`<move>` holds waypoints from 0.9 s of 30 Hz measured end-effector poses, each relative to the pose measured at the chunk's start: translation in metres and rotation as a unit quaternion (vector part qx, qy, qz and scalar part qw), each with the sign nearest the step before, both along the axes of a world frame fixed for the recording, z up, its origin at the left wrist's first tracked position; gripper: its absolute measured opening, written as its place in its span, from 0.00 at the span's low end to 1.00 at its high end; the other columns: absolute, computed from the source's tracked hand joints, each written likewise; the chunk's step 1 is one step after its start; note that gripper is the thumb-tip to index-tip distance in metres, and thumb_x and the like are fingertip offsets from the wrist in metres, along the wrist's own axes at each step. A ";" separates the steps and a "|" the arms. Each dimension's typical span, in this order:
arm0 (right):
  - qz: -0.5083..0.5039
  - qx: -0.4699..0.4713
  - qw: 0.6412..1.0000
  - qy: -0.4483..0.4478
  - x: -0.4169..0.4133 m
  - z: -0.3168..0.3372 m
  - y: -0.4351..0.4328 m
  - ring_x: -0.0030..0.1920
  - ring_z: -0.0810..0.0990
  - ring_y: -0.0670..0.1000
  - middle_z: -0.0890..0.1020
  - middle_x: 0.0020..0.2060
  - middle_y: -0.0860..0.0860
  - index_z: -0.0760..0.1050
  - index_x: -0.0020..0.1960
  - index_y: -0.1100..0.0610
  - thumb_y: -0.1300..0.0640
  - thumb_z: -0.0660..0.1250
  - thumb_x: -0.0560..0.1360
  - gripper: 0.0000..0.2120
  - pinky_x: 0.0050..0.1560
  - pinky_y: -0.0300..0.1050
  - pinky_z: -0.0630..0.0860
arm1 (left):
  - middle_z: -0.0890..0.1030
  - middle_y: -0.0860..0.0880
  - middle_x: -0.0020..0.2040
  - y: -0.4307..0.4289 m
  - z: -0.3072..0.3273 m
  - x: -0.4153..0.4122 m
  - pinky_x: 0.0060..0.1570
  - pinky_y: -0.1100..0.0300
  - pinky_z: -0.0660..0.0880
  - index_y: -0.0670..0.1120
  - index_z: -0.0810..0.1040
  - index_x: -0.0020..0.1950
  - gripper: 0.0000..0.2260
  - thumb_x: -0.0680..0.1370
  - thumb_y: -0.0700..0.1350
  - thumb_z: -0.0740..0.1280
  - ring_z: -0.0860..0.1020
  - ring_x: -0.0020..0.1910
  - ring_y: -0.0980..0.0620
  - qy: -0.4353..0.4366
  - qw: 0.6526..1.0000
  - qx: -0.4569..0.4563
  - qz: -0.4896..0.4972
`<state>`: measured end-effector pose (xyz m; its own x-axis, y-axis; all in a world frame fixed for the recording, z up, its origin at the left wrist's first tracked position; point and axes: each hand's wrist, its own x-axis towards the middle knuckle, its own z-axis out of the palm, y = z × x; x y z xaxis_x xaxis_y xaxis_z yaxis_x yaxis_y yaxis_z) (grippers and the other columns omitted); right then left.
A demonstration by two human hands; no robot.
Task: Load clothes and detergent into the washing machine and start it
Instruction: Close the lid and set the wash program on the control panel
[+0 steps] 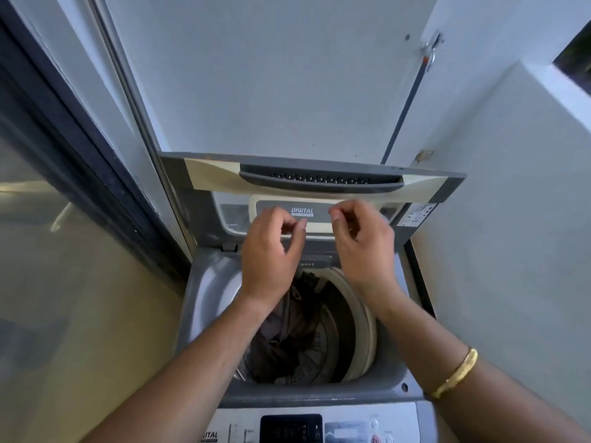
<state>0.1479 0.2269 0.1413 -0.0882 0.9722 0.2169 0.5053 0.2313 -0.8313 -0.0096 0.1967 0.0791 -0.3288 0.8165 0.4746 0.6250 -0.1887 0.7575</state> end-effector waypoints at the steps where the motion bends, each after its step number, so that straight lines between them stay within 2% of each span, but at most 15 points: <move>1: 0.005 0.066 0.997 -0.040 0.002 0.012 0.001 0.48 0.81 0.45 0.82 0.48 0.45 0.81 0.55 0.53 0.56 0.67 0.85 0.04 0.50 0.45 0.81 | 0.79 0.50 0.47 0.002 0.016 -0.001 0.48 0.57 0.75 0.44 0.80 0.51 0.07 0.86 0.45 0.72 0.78 0.47 0.49 0.063 0.997 0.048 0.010; 3: -0.005 0.175 0.980 -0.099 0.006 0.029 0.006 0.53 0.79 0.49 0.81 0.52 0.47 0.81 0.57 0.55 0.56 0.67 0.85 0.05 0.53 0.47 0.79 | 0.82 0.45 0.54 0.005 0.042 -0.003 0.55 0.53 0.77 0.41 0.84 0.57 0.07 0.86 0.45 0.73 0.80 0.54 0.45 0.154 0.981 0.107 0.047; 5: -0.013 0.243 0.955 -0.168 0.006 0.034 0.016 0.57 0.77 0.54 0.79 0.56 0.51 0.80 0.60 0.56 0.55 0.67 0.84 0.08 0.56 0.50 0.78 | 0.82 0.43 0.60 0.012 0.061 -0.006 0.61 0.50 0.78 0.41 0.84 0.63 0.10 0.86 0.47 0.73 0.80 0.59 0.43 0.217 0.968 0.112 0.056; 6: -0.009 0.261 0.943 -0.205 0.006 0.037 0.021 0.58 0.77 0.55 0.79 0.57 0.53 0.80 0.61 0.57 0.54 0.67 0.84 0.09 0.57 0.52 0.78 | 0.81 0.44 0.61 0.016 0.070 -0.008 0.63 0.49 0.77 0.42 0.83 0.65 0.12 0.86 0.49 0.72 0.80 0.60 0.43 0.251 0.962 0.098 0.054; 9: 0.023 0.223 0.932 -0.284 0.003 0.034 0.034 0.56 0.79 0.56 0.80 0.56 0.52 0.80 0.62 0.55 0.49 0.65 0.85 0.12 0.57 0.57 0.79 | 0.78 0.47 0.63 0.030 0.083 -0.015 0.62 0.49 0.77 0.46 0.80 0.66 0.15 0.88 0.57 0.66 0.78 0.60 0.44 0.319 0.947 0.019 0.029; 12: 0.050 0.193 0.923 -0.328 0.003 0.035 0.038 0.54 0.80 0.55 0.81 0.53 0.50 0.81 0.59 0.53 0.47 0.63 0.85 0.13 0.56 0.53 0.77 | 0.79 0.50 0.60 0.040 0.092 -0.018 0.57 0.50 0.79 0.49 0.79 0.63 0.15 0.88 0.59 0.63 0.77 0.57 0.46 0.350 0.937 -0.008 0.008; 15: 0.052 0.181 0.920 -0.345 0.003 0.042 0.042 0.52 0.82 0.55 0.83 0.51 0.50 0.82 0.57 0.53 0.48 0.62 0.86 0.12 0.55 0.53 0.77 | 0.80 0.52 0.55 0.042 0.096 -0.021 0.53 0.49 0.78 0.50 0.80 0.57 0.11 0.87 0.57 0.66 0.78 0.53 0.47 0.378 0.926 0.006 0.023; 19: 0.069 0.153 0.921 -0.351 0.001 0.052 0.045 0.53 0.83 0.56 0.85 0.53 0.51 0.83 0.59 0.53 0.50 0.63 0.87 0.12 0.57 0.53 0.79 | 0.82 0.54 0.49 0.036 0.086 -0.024 0.45 0.54 0.76 0.50 0.83 0.52 0.10 0.87 0.55 0.68 0.78 0.47 0.50 0.377 0.926 -0.001 0.010; 22: 0.079 0.144 0.922 -0.351 0.002 0.057 0.042 0.54 0.82 0.54 0.84 0.54 0.50 0.83 0.60 0.53 0.53 0.64 0.86 0.10 0.59 0.51 0.79 | 0.81 0.55 0.47 0.033 0.089 -0.021 0.44 0.56 0.71 0.51 0.82 0.51 0.09 0.87 0.53 0.70 0.78 0.44 0.52 0.370 0.928 -0.027 -0.003; 24: 0.081 0.145 0.924 -0.344 0.003 0.059 0.040 0.54 0.81 0.53 0.83 0.54 0.50 0.83 0.60 0.53 0.54 0.64 0.86 0.10 0.59 0.51 0.79 | 0.81 0.55 0.47 0.032 0.093 -0.020 0.45 0.57 0.69 0.51 0.82 0.51 0.08 0.87 0.52 0.70 0.74 0.44 0.55 0.363 0.931 -0.040 -0.011; 27: 0.088 0.152 0.924 -0.339 0.007 0.060 0.032 0.54 0.80 0.53 0.83 0.53 0.50 0.83 0.61 0.53 0.56 0.63 0.86 0.10 0.58 0.51 0.77 | 0.81 0.55 0.46 0.026 0.098 -0.017 0.44 0.57 0.69 0.51 0.82 0.49 0.08 0.86 0.52 0.70 0.72 0.43 0.55 0.352 0.935 -0.044 -0.002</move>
